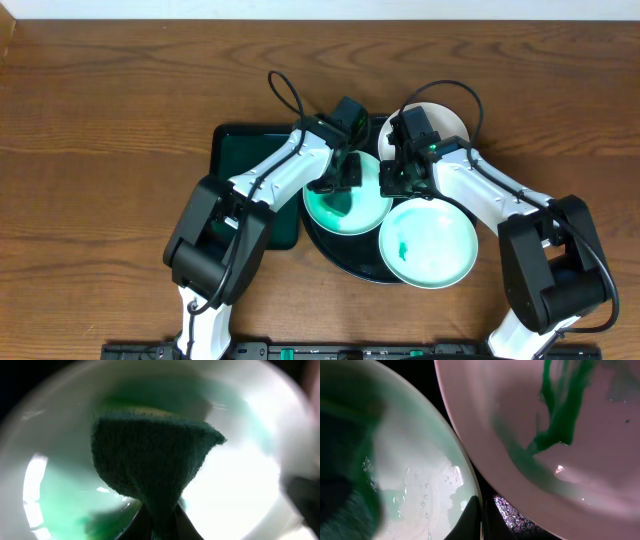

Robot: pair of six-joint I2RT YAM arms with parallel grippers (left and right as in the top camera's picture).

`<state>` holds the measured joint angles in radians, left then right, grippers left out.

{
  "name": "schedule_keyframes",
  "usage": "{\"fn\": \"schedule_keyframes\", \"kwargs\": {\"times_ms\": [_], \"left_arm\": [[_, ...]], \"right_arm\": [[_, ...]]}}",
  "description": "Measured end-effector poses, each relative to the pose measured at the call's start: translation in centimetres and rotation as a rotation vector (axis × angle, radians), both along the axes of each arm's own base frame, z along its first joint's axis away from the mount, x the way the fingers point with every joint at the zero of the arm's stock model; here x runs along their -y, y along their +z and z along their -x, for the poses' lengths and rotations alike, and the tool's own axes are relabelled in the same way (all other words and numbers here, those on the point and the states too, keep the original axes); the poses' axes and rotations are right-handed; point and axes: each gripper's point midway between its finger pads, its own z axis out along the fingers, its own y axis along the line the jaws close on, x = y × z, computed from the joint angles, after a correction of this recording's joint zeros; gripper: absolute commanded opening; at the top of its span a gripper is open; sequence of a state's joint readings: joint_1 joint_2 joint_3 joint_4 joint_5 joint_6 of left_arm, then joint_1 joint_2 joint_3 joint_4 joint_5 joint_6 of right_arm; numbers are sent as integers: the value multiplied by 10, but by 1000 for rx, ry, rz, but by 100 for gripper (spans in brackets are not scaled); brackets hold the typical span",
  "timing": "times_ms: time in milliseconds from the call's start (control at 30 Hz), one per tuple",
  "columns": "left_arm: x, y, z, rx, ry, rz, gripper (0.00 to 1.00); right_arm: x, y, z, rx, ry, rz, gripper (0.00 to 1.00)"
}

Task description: Clean dirty plates on tray and stack at the side

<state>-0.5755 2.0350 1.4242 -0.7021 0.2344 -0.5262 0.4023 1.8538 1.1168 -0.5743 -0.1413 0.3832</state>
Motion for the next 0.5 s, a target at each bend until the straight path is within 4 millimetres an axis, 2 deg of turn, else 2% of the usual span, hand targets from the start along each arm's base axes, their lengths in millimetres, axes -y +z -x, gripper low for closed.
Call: {"fn": "schedule_keyframes", "kwargs": {"times_ms": [100,233,333,500], "left_arm": [[15,4,4,-27,-29,86,7],[21,8,7,-47,-45,137,7],[16,20,1,-24,-32,153,7],[-9,65,-13,101,16,112,7]], "right_arm": [[0,0,0,0,0,0,1],[0,0,0,-1,0,0,1],[0,0,0,-1,0,0,1],[0,0,0,-1,0,1,1]]}}
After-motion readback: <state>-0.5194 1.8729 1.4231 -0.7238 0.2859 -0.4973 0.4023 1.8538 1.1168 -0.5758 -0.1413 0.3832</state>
